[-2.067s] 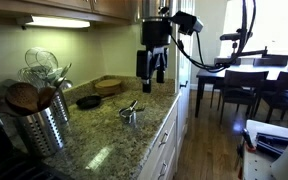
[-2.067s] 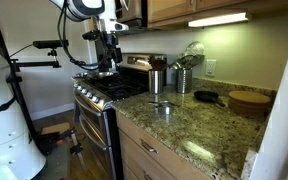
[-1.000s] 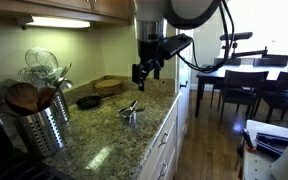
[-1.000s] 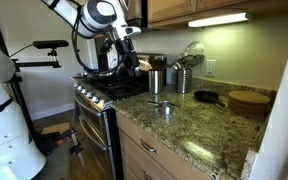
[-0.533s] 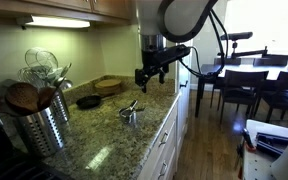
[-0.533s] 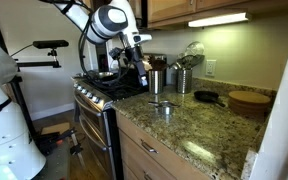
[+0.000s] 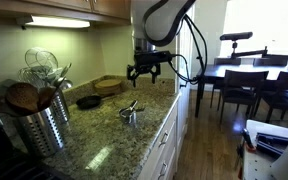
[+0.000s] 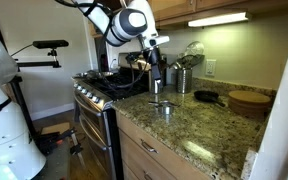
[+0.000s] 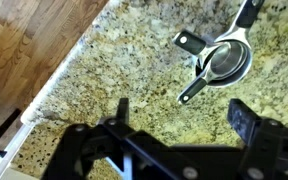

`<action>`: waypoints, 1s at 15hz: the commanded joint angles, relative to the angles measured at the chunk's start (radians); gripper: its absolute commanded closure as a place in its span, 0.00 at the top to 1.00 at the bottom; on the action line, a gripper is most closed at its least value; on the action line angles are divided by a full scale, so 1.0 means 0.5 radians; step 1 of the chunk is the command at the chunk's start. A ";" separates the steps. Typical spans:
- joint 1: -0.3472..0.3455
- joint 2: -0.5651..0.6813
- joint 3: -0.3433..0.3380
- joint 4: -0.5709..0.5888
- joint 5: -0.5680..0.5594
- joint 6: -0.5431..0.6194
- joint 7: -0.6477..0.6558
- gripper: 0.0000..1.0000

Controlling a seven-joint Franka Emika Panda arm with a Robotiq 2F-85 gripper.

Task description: Unstack the silver measuring cups

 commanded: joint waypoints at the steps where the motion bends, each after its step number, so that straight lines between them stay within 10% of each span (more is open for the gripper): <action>1: 0.083 0.311 -0.085 0.340 -0.135 -0.056 0.401 1.00; 15: 0.619 1.100 -0.280 1.427 -0.098 -1.133 1.363 1.00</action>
